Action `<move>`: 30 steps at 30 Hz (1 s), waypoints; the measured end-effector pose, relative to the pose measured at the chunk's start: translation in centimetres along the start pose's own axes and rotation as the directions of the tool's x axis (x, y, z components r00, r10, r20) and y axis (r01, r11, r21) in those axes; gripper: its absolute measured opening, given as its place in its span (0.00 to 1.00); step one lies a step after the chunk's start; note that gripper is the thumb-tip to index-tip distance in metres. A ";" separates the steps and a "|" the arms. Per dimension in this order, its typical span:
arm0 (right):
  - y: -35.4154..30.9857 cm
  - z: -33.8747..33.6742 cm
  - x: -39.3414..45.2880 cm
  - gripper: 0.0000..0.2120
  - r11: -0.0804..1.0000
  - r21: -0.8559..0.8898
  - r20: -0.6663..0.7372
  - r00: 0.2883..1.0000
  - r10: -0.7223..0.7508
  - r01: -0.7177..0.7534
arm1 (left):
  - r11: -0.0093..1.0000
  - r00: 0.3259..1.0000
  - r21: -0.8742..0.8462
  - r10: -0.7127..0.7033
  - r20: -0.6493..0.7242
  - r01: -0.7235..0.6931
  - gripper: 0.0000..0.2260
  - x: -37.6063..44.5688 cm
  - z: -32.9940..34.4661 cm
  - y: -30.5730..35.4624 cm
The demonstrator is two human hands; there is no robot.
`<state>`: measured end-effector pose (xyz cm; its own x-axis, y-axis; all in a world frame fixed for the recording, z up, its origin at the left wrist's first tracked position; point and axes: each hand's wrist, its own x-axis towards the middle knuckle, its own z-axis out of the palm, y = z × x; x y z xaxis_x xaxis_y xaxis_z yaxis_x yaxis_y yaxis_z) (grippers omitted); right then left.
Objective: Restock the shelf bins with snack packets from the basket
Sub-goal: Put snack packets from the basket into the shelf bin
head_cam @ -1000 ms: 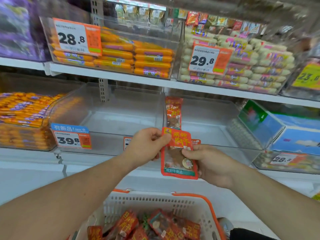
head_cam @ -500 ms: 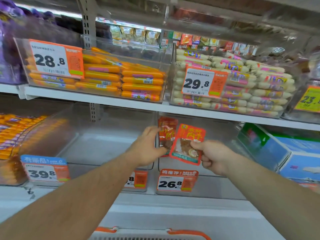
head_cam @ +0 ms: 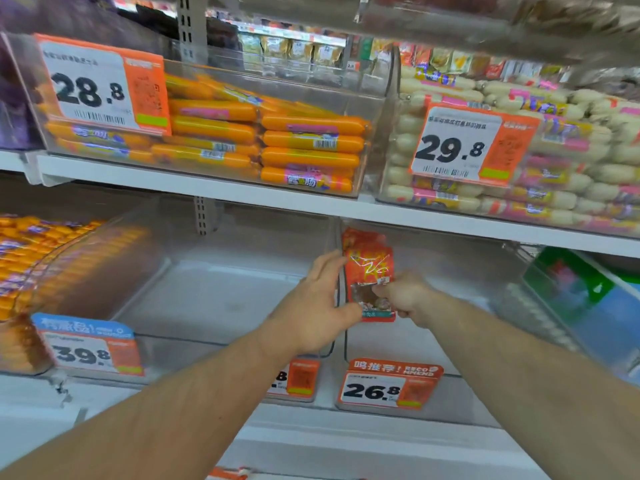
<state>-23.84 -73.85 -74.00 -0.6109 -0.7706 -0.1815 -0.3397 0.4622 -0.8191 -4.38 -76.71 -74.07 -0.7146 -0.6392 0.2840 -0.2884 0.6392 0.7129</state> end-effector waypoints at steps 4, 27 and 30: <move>0.2 1.1 0.9 0.08 1.000 -0.020 0.025 1.000 -0.013 0.013 | 1.000 0.999 -0.003 0.027 -0.018 -0.027 0.38 -0.1 0.0 0.1; 1.2 3.6 2.9 0.19 0.991 0.047 -0.172 0.979 -0.112 0.121 | 1.000 1.000 0.020 0.021 -0.011 -0.020 0.32 -0.2 -0.1 0.3; 1.2 3.6 3.1 0.31 0.993 0.063 -0.130 0.987 -0.096 0.104 | 0.999 1.000 0.035 0.009 -0.012 -0.008 0.32 -0.1 -0.1 0.3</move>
<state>-23.51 -77.24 -77.51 -0.6631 -0.7479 -0.0302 -0.3563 0.3508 -0.8660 -4.30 -76.47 -73.86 -0.7092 -0.6389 0.2980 -0.3045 0.6589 0.6878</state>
